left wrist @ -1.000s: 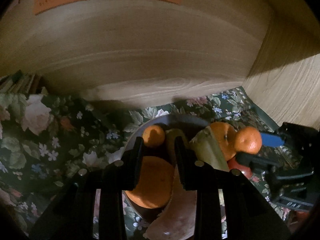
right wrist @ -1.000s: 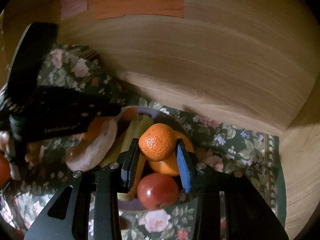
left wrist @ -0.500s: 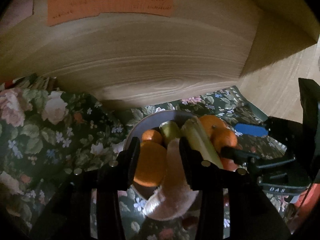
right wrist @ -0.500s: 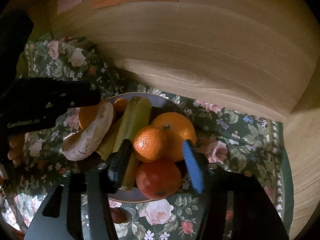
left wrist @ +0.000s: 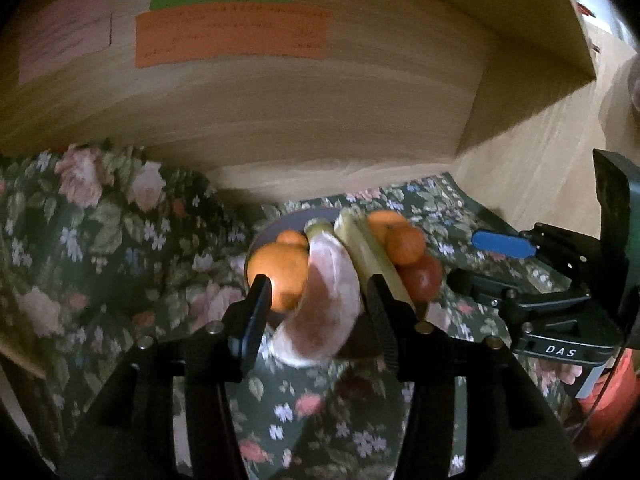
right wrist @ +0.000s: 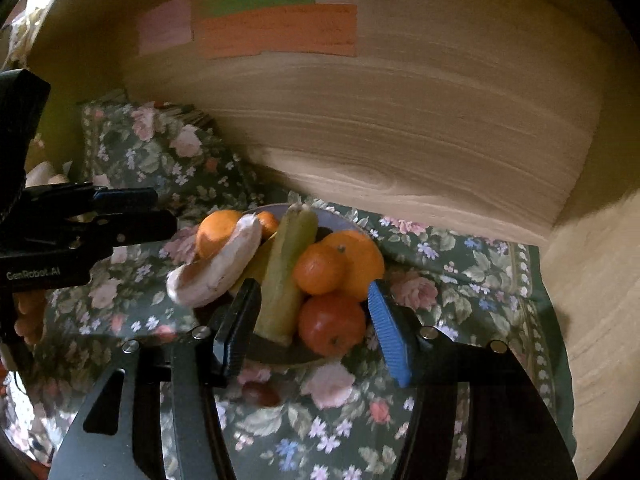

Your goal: Organize fruits

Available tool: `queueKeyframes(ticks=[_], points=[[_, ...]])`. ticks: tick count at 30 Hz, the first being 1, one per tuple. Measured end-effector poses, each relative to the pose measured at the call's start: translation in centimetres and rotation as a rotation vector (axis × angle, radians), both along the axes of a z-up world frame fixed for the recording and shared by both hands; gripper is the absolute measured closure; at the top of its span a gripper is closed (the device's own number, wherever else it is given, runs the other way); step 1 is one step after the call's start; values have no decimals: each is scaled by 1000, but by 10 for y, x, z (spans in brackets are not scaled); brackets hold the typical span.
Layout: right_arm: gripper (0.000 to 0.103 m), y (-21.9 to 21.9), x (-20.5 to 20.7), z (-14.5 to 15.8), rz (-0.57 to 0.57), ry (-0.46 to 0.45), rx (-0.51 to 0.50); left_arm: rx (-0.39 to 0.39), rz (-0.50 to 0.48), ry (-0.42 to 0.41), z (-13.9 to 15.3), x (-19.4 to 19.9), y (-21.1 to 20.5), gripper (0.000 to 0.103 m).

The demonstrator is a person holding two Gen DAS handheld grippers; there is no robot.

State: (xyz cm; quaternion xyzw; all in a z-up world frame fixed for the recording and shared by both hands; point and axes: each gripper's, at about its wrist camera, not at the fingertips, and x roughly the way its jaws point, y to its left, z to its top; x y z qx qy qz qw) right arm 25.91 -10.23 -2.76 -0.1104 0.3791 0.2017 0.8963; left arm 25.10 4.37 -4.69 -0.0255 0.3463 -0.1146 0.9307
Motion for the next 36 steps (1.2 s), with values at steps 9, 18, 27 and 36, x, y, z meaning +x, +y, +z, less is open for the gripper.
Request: queueKeyframes(ticks=[9,18,27,36], points=[[51,3,-19,-33,15,83,1,6,-21,92,-41,-26,-7,53],[51,3,-26,-65,23,176,-13,30,-70,182,-79,-26,-23,54],[62,9,-24,-77,50,208,-31,22,-81,211,-88,-12,-30,60],[80,13,-24,-77,65,192,-37,27,-90,203,-90,-7,-36,78]])
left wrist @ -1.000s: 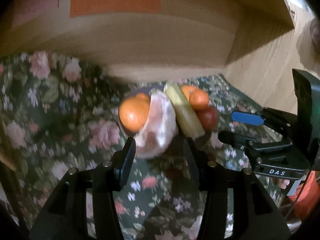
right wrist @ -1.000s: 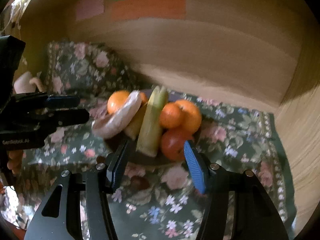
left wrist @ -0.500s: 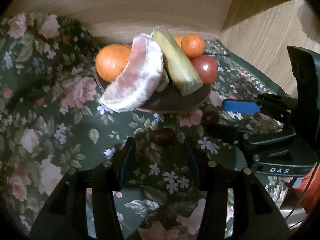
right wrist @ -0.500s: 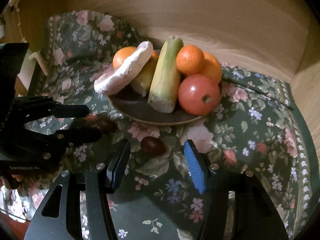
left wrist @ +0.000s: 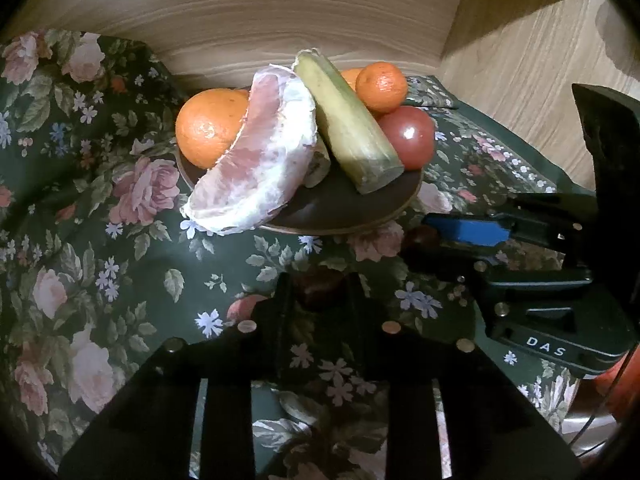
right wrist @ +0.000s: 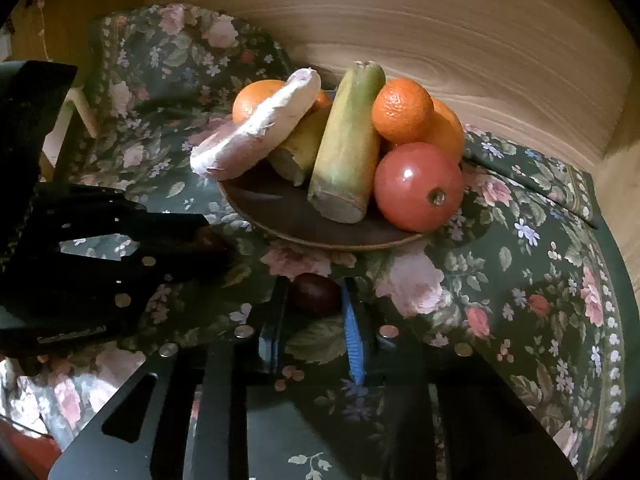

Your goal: Organize fruits

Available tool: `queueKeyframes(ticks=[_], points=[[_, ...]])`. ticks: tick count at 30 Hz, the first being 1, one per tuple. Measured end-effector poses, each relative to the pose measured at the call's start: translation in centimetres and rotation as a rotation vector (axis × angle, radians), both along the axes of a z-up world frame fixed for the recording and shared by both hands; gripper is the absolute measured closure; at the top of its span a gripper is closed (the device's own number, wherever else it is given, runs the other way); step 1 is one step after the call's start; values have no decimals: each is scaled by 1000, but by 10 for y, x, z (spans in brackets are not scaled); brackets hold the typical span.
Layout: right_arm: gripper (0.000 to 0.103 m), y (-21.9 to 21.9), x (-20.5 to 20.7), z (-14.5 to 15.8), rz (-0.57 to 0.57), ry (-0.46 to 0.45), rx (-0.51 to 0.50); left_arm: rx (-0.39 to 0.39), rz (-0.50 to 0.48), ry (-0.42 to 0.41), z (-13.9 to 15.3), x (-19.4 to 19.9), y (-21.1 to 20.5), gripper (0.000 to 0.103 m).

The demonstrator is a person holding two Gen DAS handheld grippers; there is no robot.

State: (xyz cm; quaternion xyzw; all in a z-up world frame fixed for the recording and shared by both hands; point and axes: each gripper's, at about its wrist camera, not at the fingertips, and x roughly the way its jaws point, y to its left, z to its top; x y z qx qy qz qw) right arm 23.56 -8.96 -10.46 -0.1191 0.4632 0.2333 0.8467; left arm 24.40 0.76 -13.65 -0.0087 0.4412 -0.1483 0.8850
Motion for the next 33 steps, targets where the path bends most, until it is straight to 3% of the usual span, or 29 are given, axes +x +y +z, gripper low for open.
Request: queueKeyframes(ticks=[12,27,31,33], points=[[81,-15,6,28,-54,-77,35,-47,18,-79,33,4,-1,78],[81,-10,27,12,-42,-20,-8,-42,54,-46,16,34,-13,78],[80,-6,26,10,-30,-28,-31,-42,42,-40,13,38,-16,72],[75,-6,26,10,-22,-19,-25,-37,35,-42,12,39,-16,70]])
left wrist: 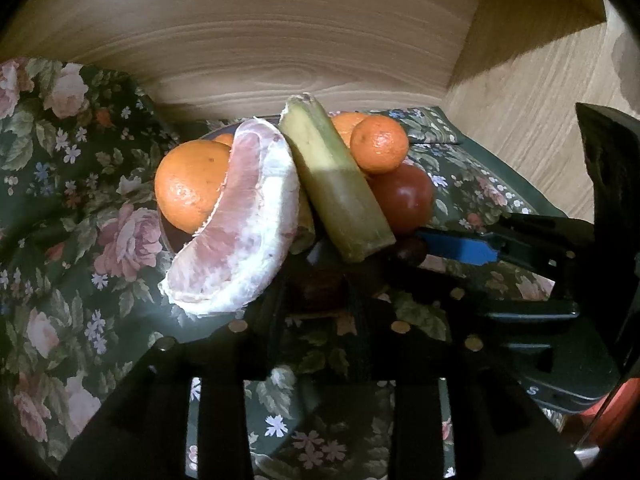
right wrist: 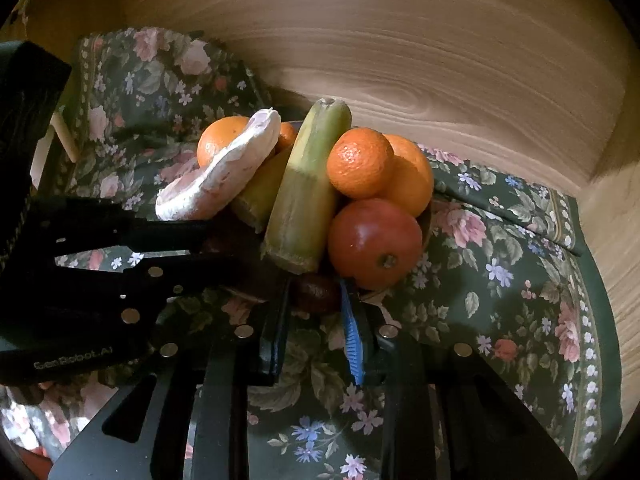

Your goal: Organize fruits

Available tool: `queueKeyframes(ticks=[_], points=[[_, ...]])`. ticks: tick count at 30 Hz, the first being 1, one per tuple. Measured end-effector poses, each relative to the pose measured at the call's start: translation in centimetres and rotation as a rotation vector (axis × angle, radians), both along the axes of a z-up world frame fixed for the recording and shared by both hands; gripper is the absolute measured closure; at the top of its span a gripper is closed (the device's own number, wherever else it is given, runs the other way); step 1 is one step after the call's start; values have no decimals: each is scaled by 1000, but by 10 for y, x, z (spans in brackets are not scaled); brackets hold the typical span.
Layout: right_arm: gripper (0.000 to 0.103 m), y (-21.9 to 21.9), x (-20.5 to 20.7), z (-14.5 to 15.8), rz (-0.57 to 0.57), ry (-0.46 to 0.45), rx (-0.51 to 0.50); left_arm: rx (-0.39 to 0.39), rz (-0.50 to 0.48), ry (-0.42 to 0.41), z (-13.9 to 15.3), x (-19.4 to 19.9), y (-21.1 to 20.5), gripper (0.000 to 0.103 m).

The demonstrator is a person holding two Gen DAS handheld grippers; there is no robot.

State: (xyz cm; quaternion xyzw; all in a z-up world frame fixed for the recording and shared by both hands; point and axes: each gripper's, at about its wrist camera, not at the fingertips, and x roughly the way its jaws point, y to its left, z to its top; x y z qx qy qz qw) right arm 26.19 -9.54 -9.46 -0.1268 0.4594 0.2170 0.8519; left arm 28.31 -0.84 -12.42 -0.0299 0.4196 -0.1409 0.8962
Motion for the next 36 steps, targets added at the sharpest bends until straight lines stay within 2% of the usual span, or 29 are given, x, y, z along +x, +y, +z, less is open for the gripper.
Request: queueKeyframes(ticks=[3,7,13,17,21,24,28,35,36], points=[[73,0,1,0,-2,14,4,2,-5,-1,2,-3,1,70],[65,-2,-2,2,-12,13,7,3,-8,-3,6,-8,4,69],[64,-17,-12,26,-45,-37,50,-8,18,-46,25,-28,15,69],[64,-27,-24,56,-73,-110,93,-9,61,-141,54,-51,27,69],[64,-33,-45,91,-98,-214,130,9,115,-274,89,-84,35,69],[64,-33,-65,117,-105,-297,154,38,143,-385,114,-113,32,68],[64,-34,-94,144,-114,-381,198,56,152,-493,141,-149,21,68],[63,-32,-148,178,-125,-507,280,64,159,-637,168,-212,5,48],[59,-31,-153,181,-126,-518,289,59,160,-646,169,-219,4,45]])
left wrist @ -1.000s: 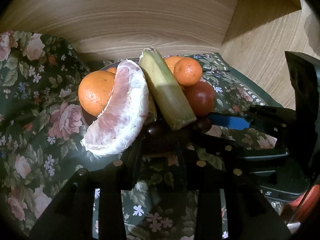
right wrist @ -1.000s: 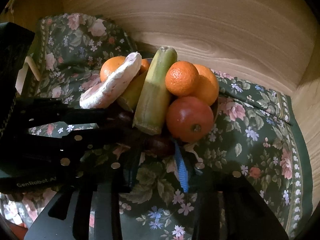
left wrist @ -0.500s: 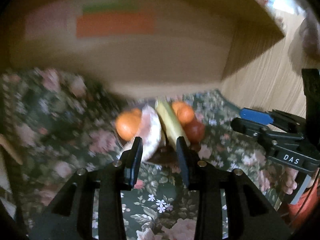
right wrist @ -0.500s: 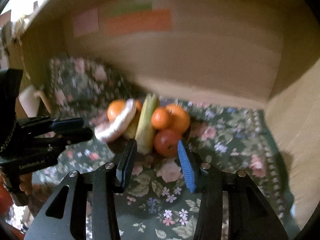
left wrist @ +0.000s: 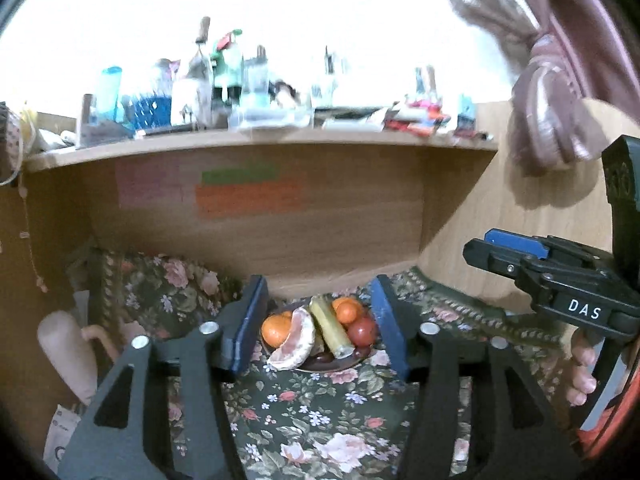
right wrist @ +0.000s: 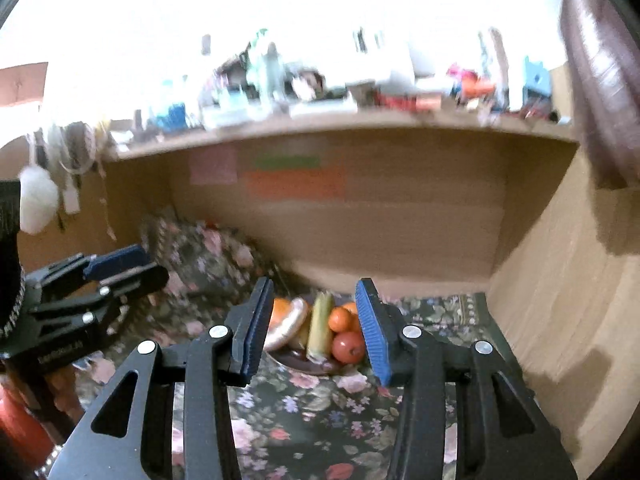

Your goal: Organize fruits

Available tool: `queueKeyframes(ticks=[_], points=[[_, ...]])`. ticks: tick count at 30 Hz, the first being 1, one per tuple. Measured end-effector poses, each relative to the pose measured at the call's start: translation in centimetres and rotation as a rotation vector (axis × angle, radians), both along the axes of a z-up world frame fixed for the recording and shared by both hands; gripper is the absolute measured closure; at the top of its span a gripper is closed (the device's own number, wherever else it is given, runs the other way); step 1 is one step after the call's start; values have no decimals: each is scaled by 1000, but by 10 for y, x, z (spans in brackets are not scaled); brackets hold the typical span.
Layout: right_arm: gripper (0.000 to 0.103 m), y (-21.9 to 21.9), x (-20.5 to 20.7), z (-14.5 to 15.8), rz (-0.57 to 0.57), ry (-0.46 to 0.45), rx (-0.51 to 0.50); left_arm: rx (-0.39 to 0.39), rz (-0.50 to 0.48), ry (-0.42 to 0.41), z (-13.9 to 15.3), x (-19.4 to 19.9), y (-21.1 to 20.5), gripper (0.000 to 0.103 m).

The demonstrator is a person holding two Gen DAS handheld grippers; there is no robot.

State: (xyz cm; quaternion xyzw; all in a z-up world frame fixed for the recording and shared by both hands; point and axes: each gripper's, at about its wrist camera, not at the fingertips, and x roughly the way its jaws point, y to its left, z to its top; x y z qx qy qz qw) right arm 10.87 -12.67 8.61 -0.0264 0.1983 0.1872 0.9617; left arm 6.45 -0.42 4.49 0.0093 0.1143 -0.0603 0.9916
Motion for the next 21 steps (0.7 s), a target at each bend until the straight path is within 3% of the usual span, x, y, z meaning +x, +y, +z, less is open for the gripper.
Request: queueKeyframes(ticks=[4,12,21], points=[[41,2,-28,9,-24,-68,24,4,24,-47,6,-30,-4,31],[18,6,-65,14,-55,-131,27,-18,47,-98,12,-59,0,8],[0,4,-76,12,-91,-155,19,-27,66,-122,11,-73,1,2]])
